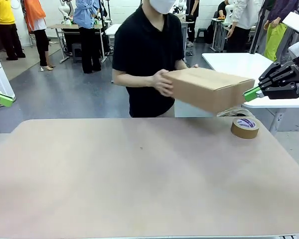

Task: Wrap the clocks to prevent damage.
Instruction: After the human seals the box with tape, release both hands from the side flaps of the Package Box.

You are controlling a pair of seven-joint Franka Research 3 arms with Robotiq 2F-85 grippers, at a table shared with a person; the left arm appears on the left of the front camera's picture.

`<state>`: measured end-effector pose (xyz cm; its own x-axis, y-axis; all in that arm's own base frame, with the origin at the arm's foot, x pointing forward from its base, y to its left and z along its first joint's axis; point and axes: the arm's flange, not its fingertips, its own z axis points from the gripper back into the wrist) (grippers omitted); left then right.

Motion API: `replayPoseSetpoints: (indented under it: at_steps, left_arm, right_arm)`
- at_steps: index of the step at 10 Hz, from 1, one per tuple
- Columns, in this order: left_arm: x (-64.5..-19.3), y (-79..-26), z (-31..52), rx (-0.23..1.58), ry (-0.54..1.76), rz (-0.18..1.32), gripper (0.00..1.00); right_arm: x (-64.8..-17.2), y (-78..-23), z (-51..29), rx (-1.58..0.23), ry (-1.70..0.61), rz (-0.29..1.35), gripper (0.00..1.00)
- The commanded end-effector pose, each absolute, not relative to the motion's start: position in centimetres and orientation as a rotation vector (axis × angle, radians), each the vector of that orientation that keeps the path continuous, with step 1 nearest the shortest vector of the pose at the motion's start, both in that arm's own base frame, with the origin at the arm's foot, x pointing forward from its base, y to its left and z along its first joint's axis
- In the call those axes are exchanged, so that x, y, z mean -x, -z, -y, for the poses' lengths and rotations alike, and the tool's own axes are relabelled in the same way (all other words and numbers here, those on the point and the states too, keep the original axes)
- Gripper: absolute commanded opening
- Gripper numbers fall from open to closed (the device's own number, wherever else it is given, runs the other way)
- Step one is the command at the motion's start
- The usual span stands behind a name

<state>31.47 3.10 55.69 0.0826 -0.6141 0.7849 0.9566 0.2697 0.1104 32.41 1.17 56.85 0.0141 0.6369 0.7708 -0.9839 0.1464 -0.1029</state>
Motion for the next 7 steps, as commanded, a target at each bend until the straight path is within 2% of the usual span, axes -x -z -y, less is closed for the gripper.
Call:
replayPoseSetpoints:
  at_steps: [1, 3, 4, 5, 6, 7]
  left_arm:
    - [-31.6, -55.6, -3.1, 0.494, 1.246, 0.844, 0.0]
    - [-30.4, -57.1, -3.3, 0.498, 1.247, 0.885, 0.0]
    - [-30.7, -58.4, -3.6, 0.521, 1.226, 0.89, 0.59]
    - [-30.7, -59.1, -3.5, 0.519, 1.226, 0.885, 0.6]
    - [-30.5, -59.3, -3.4, 0.524, 1.225, 0.883, 1.0]
    - [-30.9, -59.6, -3.5, 0.538, 1.218, 0.857, 1.0]
  right_arm:
    - [-32.4, -56.9, -1.2, -0.545, -1.366, 0.795, 0.01]
    - [-32.4, -56.9, -1.2, -0.551, -1.366, 0.8, 0.01]
    - [-31.7, -56.8, -0.9, -0.548, -1.357, 0.791, 0.61]
    - [-31.2, -56.8, -0.8, -0.569, -1.356, 0.787, 0.61]
    - [-30.8, -56.7, -0.7, -0.576, -1.354, 0.784, 1.0]
    - [-30.8, -56.7, -0.6, -0.595, -1.347, 0.777, 0.64]
